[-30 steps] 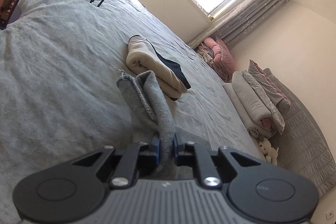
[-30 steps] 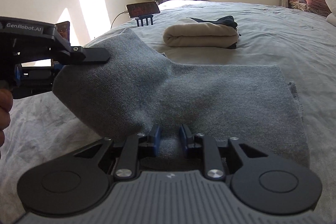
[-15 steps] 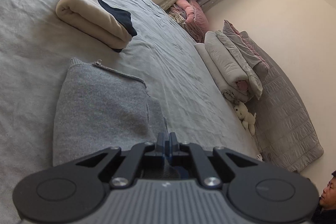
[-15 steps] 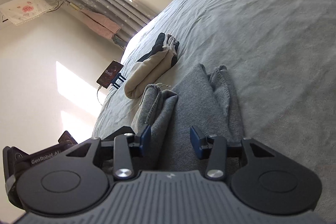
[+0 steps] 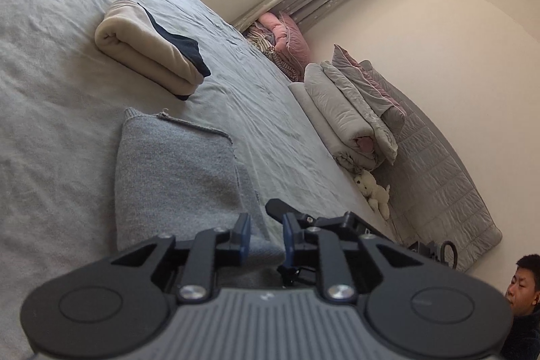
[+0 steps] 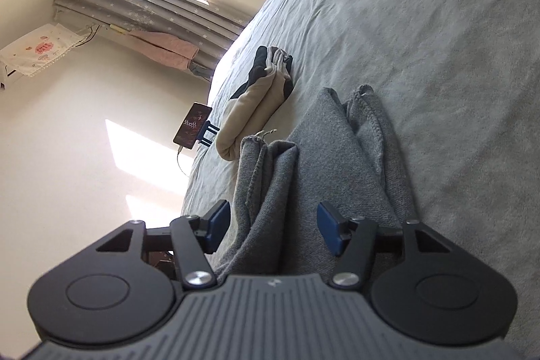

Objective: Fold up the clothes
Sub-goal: 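Lift the held edge with both grippers and fold it over the sweater, then lay the folded edge down and open both grippers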

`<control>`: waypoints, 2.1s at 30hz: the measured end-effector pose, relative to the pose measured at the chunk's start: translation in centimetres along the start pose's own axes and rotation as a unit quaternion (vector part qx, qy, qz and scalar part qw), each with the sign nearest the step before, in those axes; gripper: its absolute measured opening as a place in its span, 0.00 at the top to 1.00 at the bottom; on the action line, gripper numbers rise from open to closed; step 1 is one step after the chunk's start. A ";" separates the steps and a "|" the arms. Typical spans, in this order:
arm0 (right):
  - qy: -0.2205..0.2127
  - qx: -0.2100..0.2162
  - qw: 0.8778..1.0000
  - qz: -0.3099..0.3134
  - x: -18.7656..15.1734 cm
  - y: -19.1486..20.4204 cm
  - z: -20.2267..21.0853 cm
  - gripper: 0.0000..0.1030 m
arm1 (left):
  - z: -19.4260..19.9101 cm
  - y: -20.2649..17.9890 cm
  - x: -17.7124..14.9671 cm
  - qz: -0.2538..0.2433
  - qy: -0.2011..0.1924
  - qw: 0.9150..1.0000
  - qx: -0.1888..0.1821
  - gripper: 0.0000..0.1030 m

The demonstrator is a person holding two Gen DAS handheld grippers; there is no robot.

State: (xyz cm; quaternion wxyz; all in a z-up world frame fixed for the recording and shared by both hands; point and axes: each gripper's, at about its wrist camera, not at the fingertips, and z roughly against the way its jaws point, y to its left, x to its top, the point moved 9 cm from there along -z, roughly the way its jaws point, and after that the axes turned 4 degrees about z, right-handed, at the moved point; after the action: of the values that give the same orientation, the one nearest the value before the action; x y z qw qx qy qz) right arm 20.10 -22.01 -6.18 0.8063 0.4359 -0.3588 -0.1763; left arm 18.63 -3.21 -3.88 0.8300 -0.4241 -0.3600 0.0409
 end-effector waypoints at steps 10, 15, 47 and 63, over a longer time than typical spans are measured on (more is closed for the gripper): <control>0.016 -0.028 0.997 0.066 -1.5 2.1 -3.4 0.37 | -1.2 1.5 -3.1 -0.068 0.019 0.997 0.017 0.81; 0.015 -0.067 0.986 0.149 -2.3 2.5 -4.1 0.73 | -1.0 1.1 -3.1 -0.079 0.012 0.997 0.011 0.76; -0.009 -0.071 0.995 0.063 3.2 -3.9 -0.5 0.81 | -5.3 -0.4 -4.1 -0.174 0.006 0.984 0.034 0.79; -0.019 -0.062 0.974 0.215 2.0 2.6 4.0 0.59 | -4.4 -2.5 -3.8 -0.219 -0.016 0.975 0.025 0.79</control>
State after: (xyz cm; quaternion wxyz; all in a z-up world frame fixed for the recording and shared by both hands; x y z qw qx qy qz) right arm 18.48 -24.09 -1.75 0.8437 0.2939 -0.4483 -0.0289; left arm 18.02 -9.23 -5.89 0.8231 -0.3136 -0.4562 -0.1265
